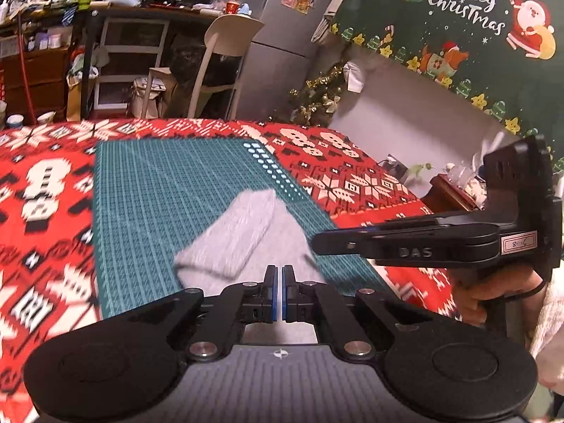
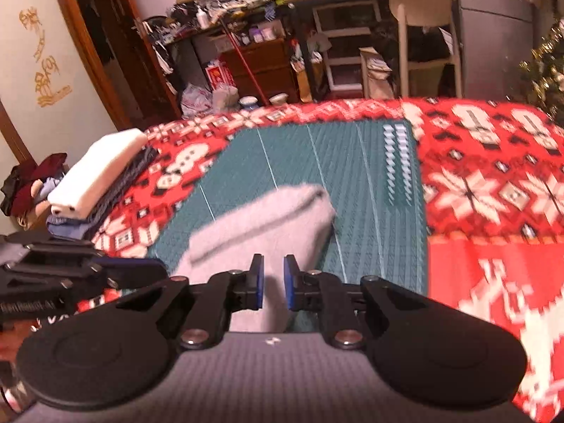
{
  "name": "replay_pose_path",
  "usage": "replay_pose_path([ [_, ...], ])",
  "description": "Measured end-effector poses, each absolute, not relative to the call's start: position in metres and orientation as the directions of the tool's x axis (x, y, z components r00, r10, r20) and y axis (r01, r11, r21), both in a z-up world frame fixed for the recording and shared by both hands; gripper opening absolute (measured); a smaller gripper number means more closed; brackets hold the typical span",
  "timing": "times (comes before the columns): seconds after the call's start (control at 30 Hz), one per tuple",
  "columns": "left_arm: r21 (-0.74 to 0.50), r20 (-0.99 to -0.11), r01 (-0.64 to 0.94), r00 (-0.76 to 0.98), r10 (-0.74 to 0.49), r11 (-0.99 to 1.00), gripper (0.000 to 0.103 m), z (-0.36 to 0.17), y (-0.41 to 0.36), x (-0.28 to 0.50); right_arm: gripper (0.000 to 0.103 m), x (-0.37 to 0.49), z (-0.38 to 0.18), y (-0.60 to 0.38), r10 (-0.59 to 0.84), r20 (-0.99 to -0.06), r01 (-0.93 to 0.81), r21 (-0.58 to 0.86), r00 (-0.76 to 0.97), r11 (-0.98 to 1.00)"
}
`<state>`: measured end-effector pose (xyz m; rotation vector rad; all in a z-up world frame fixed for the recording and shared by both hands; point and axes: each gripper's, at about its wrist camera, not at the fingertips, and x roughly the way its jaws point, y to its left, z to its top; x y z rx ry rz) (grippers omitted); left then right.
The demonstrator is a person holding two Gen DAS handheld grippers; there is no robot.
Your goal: Fold clothes
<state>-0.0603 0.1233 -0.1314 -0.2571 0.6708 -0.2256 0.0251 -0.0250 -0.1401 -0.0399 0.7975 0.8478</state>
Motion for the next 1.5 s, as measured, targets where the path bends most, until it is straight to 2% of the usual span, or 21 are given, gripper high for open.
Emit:
replay_pose_path([
  [0.13, -0.288, -0.629, 0.101, 0.730, -0.268, 0.952, 0.002, -0.145, 0.116, -0.042, 0.013, 0.036, -0.153, -0.002, 0.629, -0.677, -0.697, 0.235, 0.383, 0.677],
  [0.3, -0.287, -0.630, 0.120, 0.724, -0.281, 0.951, 0.003, -0.142, 0.115, -0.054, 0.013, 0.042, -0.162, -0.004, 0.633, -0.673, -0.687, 0.252, 0.382, 0.682],
  [0.4, -0.286, -0.631, 0.131, 0.720, -0.290, 0.949, 0.002, -0.140, 0.114, -0.062, 0.014, 0.036, -0.153, -0.008, 0.598, -0.674, -0.677, 0.195, 0.434, 0.710],
  [0.6, -0.279, -0.640, 0.186, 0.695, -0.327, 0.942, 0.002, -0.135, 0.108, -0.085, 0.016, 0.008, -0.139, -0.032, 0.657, -0.654, -0.711, 0.253, 0.374, 0.656],
  [0.8, -0.242, -0.679, 0.213, 0.660, -0.322, 0.947, 0.002, -0.148, 0.098, -0.104, 0.016, -0.024, -0.153, -0.041, 0.673, -0.686, -0.741, 0.293, 0.278, 0.605],
  [1.03, -0.259, -0.686, 0.188, 0.655, -0.318, 0.947, 0.002, -0.146, 0.101, -0.116, 0.016, -0.037, -0.164, -0.061, 0.642, -0.714, -0.715, 0.293, 0.277, 0.635],
  [1.2, -0.252, -0.697, 0.193, 0.644, -0.316, 0.948, 0.002, -0.149, 0.099, -0.121, 0.016, -0.049, -0.153, -0.066, 0.674, -0.686, -0.730, 0.308, 0.275, 0.611],
  [1.5, -0.260, -0.712, 0.166, 0.633, -0.305, 0.951, 0.004, -0.157, 0.101, -0.121, 0.012, -0.060, -0.165, -0.054, 0.666, -0.704, -0.751, 0.297, 0.246, 0.590],
])
